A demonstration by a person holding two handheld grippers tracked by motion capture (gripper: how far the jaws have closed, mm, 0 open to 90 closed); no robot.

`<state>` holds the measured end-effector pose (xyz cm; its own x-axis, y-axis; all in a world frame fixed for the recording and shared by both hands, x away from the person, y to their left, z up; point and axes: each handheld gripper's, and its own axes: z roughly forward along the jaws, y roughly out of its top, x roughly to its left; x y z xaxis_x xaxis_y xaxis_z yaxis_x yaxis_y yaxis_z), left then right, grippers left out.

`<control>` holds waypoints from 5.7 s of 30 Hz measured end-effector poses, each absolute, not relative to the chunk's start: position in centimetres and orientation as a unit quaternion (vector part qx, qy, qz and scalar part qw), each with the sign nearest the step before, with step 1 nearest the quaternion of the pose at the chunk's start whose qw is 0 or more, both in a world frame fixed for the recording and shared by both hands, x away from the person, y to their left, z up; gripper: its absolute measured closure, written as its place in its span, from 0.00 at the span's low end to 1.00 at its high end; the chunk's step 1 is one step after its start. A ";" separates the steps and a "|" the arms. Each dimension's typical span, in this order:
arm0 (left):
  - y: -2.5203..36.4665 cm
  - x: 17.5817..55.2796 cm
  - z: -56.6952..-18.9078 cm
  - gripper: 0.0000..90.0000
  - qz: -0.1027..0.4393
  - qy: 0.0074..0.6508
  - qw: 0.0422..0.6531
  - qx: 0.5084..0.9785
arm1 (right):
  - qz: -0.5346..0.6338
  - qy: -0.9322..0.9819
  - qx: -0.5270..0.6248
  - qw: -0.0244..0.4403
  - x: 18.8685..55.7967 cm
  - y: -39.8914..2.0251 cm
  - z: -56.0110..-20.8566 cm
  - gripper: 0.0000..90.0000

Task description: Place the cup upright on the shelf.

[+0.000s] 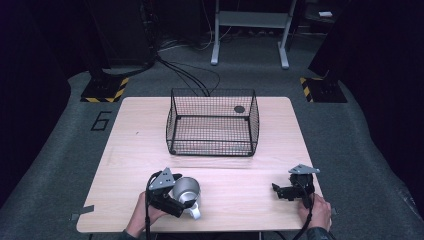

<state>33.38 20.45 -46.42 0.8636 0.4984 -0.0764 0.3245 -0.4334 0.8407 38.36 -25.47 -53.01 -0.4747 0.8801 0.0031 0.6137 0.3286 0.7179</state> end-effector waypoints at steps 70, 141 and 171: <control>21.7 35.6 -44.2 0.07 0.131 0.285 0.505 0.804 | 0.335 0.791 0.472 0.198 38.4 -25.5 -53.0 0.00; 19.1 43.7 -35.0 0.07 0.149 0.262 0.521 0.798 | 0.334 0.793 0.469 0.199 38.4 -25.5 -53.0 0.00; 17.7 48.1 -33.7 0.07 0.161 0.280 0.515 0.794 | 0.335 0.793 0.469 0.199 38.4 -25.5 -53.0 0.00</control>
